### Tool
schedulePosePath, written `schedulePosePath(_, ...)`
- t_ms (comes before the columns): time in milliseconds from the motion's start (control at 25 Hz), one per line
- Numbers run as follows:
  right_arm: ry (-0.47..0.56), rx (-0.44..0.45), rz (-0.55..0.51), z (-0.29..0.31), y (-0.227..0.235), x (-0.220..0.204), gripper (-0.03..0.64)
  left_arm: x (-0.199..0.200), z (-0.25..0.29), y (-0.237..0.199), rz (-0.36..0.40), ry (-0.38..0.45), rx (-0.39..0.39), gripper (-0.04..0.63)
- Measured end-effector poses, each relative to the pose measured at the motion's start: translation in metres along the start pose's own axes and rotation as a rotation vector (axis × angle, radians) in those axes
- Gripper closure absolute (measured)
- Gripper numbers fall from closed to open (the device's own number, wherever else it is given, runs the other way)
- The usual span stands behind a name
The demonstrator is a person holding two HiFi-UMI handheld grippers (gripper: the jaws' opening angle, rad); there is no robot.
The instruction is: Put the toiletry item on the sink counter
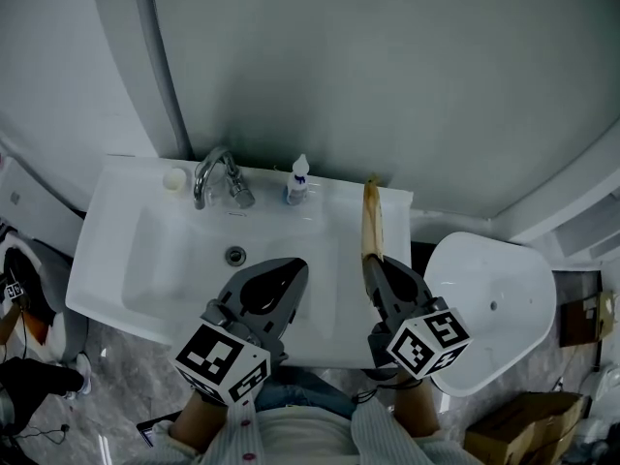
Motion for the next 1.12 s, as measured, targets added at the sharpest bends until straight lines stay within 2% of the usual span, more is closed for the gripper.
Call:
schedulePosePath(400, -0.095, -0.030, -0.095, 0.038, 0.027, 0.009, 0.606, -0.011, 0.014, -0.020, -0.034, -0.037, 0.010, 0.575)
schedulePosePath(840, -0.241, -0.078, -0.197, 0.078, 0.081, -0.007, 0.606, -0.033, 0.019, -0.044, -0.069, -0.099, 0.037, 0.575)
schedulePosePath(1120, -0.339, -0.064, -0.288, 0.108, 0.119, -0.025, 0.606, -0.040, 0.020, -0.053, -0.083, -0.117, 0.059, 0.575)
Point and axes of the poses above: the fingertips, and each gripper's own axes: z forward along the fingers, y to its right, x out of its top, the point moved 7 cm from there along -z, backward along the fingers, and after that the axes turned 12 degrees about z, right-handed, at the moved point
